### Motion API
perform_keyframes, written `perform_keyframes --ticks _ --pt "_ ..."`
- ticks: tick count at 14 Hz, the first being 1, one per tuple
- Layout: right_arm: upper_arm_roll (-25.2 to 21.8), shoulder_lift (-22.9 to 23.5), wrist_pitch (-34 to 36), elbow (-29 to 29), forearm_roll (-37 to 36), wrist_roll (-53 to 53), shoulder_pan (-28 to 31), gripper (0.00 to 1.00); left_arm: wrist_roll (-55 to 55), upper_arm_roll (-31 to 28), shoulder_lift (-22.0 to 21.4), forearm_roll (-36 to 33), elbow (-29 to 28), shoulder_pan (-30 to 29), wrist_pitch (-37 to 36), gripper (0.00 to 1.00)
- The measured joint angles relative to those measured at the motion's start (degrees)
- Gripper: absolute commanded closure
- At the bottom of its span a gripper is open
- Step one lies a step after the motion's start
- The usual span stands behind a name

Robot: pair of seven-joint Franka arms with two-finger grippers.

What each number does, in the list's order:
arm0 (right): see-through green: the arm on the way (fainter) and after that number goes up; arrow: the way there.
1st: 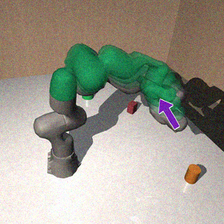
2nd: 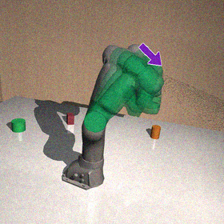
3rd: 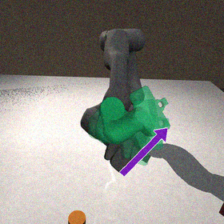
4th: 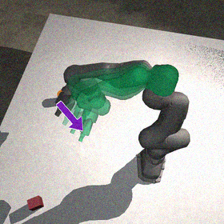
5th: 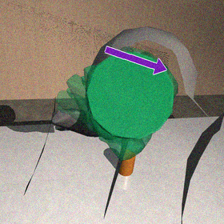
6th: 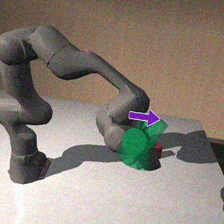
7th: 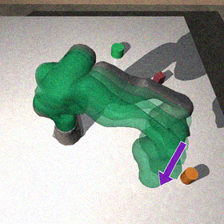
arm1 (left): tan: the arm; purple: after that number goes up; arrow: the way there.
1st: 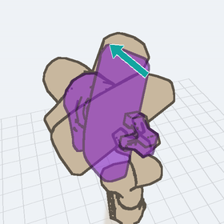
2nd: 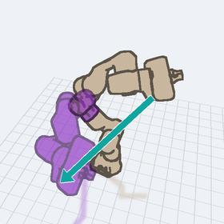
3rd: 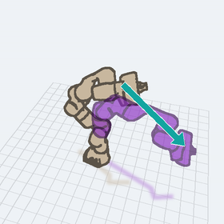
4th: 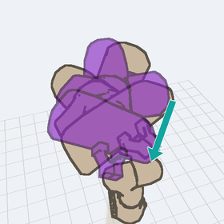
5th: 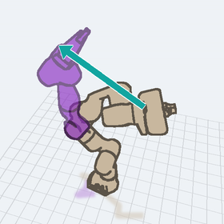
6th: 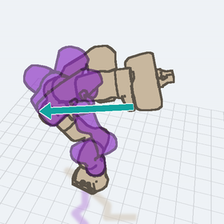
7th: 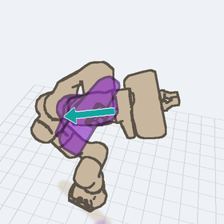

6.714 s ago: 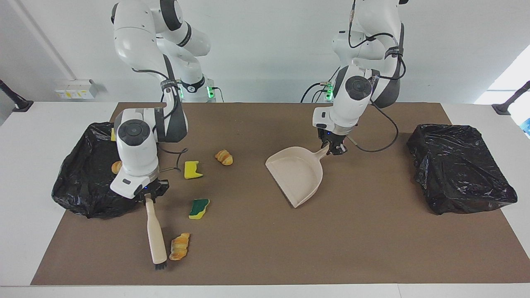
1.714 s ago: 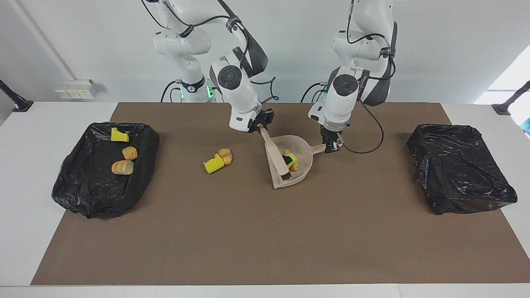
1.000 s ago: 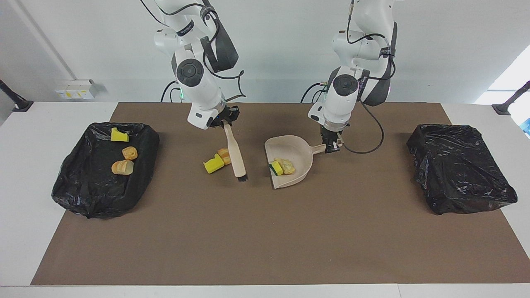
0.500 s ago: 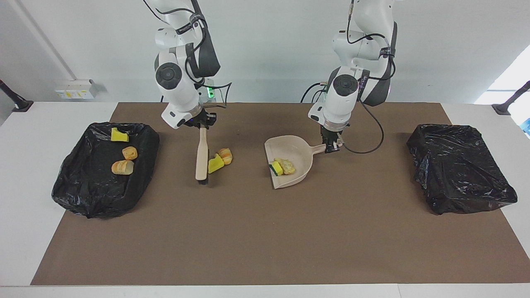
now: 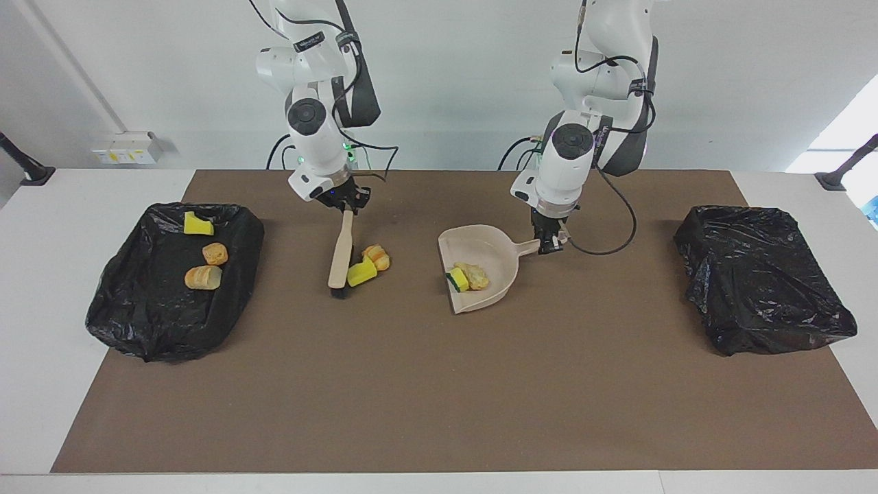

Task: Sweep and dump trash in bin

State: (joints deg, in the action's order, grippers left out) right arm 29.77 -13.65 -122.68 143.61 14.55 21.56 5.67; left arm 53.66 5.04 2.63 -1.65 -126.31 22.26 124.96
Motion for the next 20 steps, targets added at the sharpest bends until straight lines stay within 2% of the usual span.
perform_keyframes --ticks 3,5,11,15,17,20 --pt "0.09 2.38 -5.00 -0.65 0.18 6.57 -3.76 1.00 -0.02 -0.01 0.00 0.00 -0.01 -0.01 0.02 1.00" --pt "0.17 6.28 -8.12 -2.67 0.15 12.01 -6.73 1.00 -0.18 -0.01 0.00 0.00 -0.01 -0.01 0.02 1.00" --pt "0.18 20.20 -8.52 -19.87 0.08 17.72 -13.18 1.00 -0.90 -0.01 0.00 0.00 -0.02 -0.01 0.02 1.00" --pt "0.24 23.40 -7.59 -24.38 1.20 13.66 -15.25 1.00 -1.63 -0.03 0.00 0.00 -0.05 -0.02 0.01 1.00" --pt "0.17 23.36 -4.68 -25.82 2.37 11.31 -14.95 1.00 -2.81 -0.09 0.00 0.00 -0.08 -0.08 0.00 1.00" --pt "-0.03 23.05 7.69 -32.68 2.51 6.72 -12.81 1.00 -3.98 -0.26 -0.02 0.00 0.02 -0.47 0.07 1.00"
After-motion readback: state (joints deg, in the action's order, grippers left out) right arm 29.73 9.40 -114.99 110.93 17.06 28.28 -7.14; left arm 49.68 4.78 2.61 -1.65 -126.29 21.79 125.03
